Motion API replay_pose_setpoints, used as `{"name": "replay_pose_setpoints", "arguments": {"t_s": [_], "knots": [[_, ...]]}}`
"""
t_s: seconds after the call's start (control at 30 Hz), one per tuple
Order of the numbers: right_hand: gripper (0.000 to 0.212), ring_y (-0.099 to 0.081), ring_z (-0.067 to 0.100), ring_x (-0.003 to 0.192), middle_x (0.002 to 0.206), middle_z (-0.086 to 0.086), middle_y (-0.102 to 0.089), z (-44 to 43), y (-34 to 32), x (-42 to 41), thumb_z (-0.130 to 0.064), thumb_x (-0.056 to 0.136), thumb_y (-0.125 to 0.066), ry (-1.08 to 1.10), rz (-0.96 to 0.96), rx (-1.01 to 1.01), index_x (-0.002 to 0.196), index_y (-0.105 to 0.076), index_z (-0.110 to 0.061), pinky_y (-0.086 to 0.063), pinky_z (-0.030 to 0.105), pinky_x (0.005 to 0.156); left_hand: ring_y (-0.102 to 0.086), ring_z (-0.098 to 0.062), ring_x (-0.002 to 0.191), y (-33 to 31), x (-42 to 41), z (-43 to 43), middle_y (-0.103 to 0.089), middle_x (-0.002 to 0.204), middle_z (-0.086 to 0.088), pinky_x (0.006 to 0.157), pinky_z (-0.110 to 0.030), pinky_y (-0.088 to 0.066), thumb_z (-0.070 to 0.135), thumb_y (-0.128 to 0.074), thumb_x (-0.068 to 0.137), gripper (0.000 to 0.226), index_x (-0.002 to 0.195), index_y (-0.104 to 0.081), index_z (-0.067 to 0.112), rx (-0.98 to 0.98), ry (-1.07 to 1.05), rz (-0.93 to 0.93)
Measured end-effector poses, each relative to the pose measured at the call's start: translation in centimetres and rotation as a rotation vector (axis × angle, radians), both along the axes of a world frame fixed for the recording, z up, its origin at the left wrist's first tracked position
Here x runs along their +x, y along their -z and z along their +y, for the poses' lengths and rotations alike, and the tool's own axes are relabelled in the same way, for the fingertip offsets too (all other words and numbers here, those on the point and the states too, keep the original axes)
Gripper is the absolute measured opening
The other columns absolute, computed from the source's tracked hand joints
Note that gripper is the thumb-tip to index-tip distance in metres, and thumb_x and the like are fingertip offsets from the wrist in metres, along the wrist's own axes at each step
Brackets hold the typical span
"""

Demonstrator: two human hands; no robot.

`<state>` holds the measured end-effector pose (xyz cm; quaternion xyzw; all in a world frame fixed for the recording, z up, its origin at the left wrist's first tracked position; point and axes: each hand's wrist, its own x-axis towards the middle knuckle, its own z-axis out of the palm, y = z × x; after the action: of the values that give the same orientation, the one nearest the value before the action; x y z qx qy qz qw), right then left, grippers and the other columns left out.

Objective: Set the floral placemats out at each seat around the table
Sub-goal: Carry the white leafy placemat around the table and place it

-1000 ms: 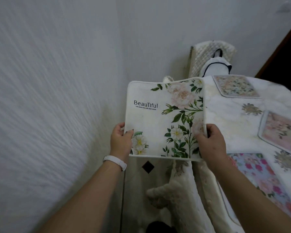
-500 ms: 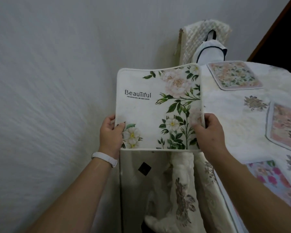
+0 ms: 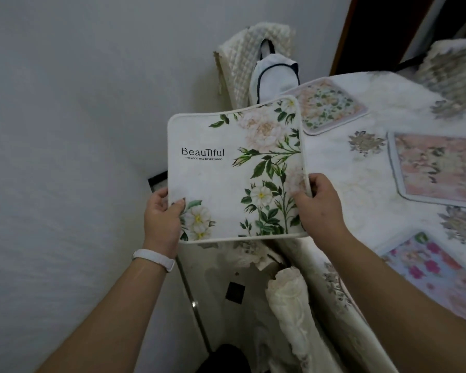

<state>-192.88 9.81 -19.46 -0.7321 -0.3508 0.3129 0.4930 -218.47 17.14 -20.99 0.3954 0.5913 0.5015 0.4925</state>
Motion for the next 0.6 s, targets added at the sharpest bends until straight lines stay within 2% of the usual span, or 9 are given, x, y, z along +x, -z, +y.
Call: {"name": "replay_pose_setpoints", "arguments": {"t_s": [0.07,0.13,0.23,0.3,0.4,0.47,0.6], "knots": [[0.01,-0.064,0.021,0.078,0.085,-0.002,-0.063,0.0,-0.2,1.0,-0.019,0.089,-0.058,0.07,0.014,-0.002,0.088,-0.051,-0.027,-0.057,0.042,0.066,-0.067,-0.035,0.092,-0.3,1.5,1.7,-0.068,0.105,-0.018,0.081,-0.047,-0.056,-0.004,-0.058,0.088,0.025,0.103,-0.056,0.015,0.003,0.063,0.007],[0.01,-0.065,0.022,0.079,0.085,-0.001,-0.063,0.0,-0.2,1.9,-0.019,0.089,-0.058,0.139,0.033,0.0,0.088,-0.052,-0.026,-0.056,0.039,0.065,-0.069,-0.025,0.084,-0.2,2.9,3.5,-0.069,0.101,-0.014,0.073,-0.039,-0.057,-0.004,-0.058,0.088,0.024,0.106,-0.056,0.012,0.015,0.131,0.008],[0.009,-0.065,0.022,0.077,0.084,0.0,-0.064,0.2,0.0,2.9,-0.021,0.089,-0.059,0.222,0.048,-0.007,0.087,-0.052,-0.028,-0.057,0.038,0.064,-0.07,-0.014,0.075,-0.2,4.8,5.8,-0.071,0.093,-0.003,0.066,-0.033,-0.057,-0.003,-0.057,0.089,0.023,0.103,-0.058,0.015,0.009,0.225,-0.022],[0.008,-0.065,0.021,0.075,0.083,0.0,-0.064,0.9,0.1,3.4,-0.022,0.089,-0.06,0.268,0.056,-0.009,0.088,-0.053,-0.025,-0.056,0.035,0.061,-0.071,-0.016,0.077,0.0,5.6,7.7,-0.071,0.091,0.0,0.07,-0.035,-0.057,-0.003,-0.057,0.089,0.024,0.103,-0.057,0.017,-0.011,0.265,-0.044],[0.007,-0.064,0.018,0.072,0.083,0.0,-0.064,2.9,0.0,4.1,-0.021,0.089,-0.061,0.337,0.055,-0.002,0.089,-0.054,-0.023,-0.054,0.033,0.059,-0.069,-0.03,0.088,0.8,6.7,11.3,-0.071,0.096,-0.01,0.08,-0.045,-0.056,-0.004,-0.058,0.088,0.025,0.1,-0.057,0.018,-0.046,0.325,-0.072],[0.007,-0.064,0.016,0.07,0.083,0.0,-0.064,4.1,0.3,4.3,-0.022,0.089,-0.061,0.399,0.058,-0.012,0.089,-0.054,-0.023,-0.055,0.034,0.06,-0.068,-0.031,0.09,1.3,7.7,13.9,-0.07,0.097,-0.009,0.081,-0.045,-0.055,-0.005,-0.058,0.087,0.026,0.098,-0.058,0.019,-0.058,0.368,-0.06],[0.01,-0.063,0.018,0.07,0.084,0.002,-0.065,6.7,1.6,3.9,-0.023,0.089,-0.063,0.518,0.073,-0.062,0.092,-0.054,-0.02,-0.055,0.038,0.06,-0.07,-0.012,0.075,2.1,10.1,18.9,-0.069,0.091,0.002,0.065,-0.029,-0.058,-0.006,-0.057,0.088,0.028,0.097,-0.058,0.021,-0.043,0.473,-0.045]]}}
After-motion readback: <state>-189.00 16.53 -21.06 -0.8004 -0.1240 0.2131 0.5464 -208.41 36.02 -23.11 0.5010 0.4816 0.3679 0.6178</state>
